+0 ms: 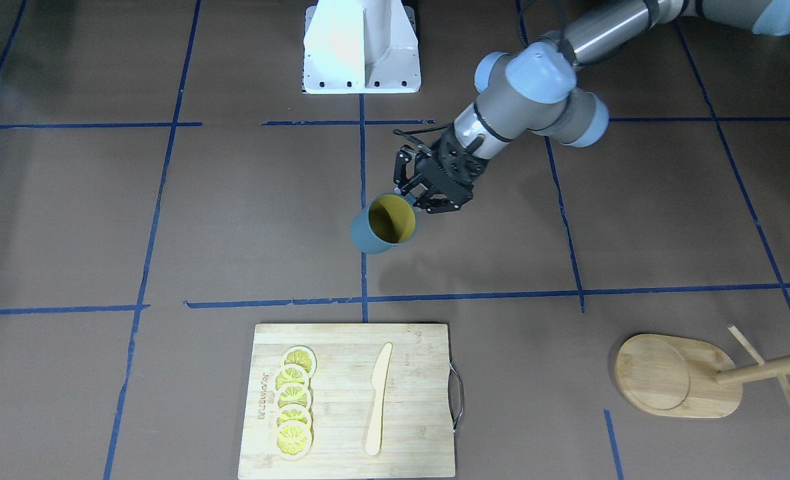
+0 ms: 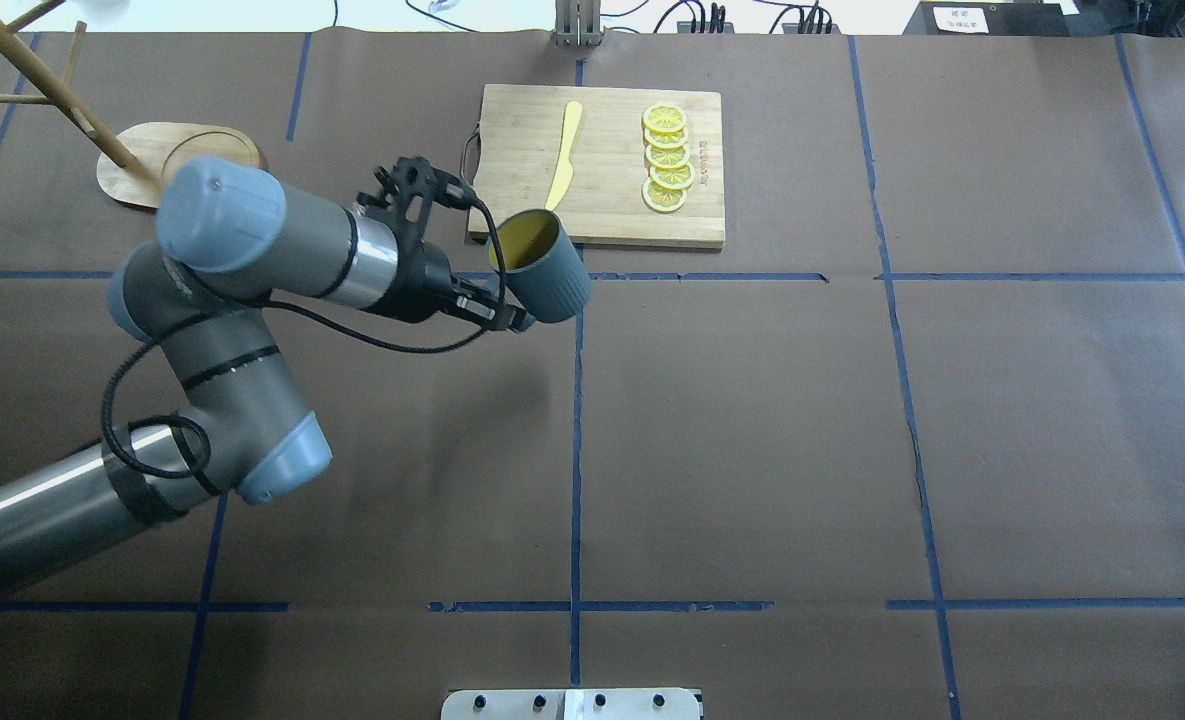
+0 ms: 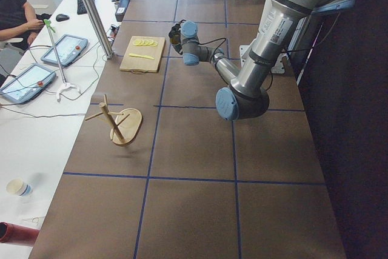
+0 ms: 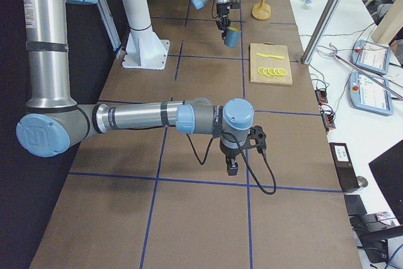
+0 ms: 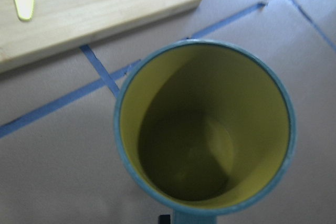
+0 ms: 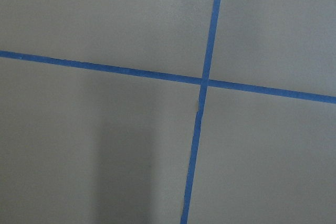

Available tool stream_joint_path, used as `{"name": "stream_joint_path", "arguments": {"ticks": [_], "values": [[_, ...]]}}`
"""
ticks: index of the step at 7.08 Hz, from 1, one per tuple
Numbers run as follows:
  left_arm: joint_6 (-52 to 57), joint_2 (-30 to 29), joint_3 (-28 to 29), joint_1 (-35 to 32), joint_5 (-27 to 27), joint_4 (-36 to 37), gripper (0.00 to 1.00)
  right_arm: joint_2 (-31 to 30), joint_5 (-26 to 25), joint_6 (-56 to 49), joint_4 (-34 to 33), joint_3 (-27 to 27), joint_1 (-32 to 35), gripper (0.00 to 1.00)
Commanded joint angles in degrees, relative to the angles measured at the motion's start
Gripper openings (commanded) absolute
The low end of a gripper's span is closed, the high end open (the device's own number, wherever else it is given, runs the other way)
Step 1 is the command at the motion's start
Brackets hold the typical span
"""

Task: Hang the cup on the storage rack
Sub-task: 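Lift the mug with the left gripper and carry it toward the wooden rack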

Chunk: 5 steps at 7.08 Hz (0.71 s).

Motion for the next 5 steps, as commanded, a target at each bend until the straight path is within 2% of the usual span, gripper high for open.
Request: {"name": "stream_joint_path", "arguments": {"ticks": [1,3,5], "values": [[-12.4,3.1,-0.5,-6.7,-4.3,-6.5,0.0,0.0,0.1,0.5,-0.1,-0.2,0.3,0.99],[-32.1,4.0,-0.4,-10.3,-3.7,-12.4,0.0,-0.6,-0.9,-0.3,0.0,0.1,0.3,0.99],[-44.2,4.0,0.2,-11.8,3.4,-17.5,0.0,-0.6,-0.7,0.8,-0.1,0.1,0.4,0.99]]}}
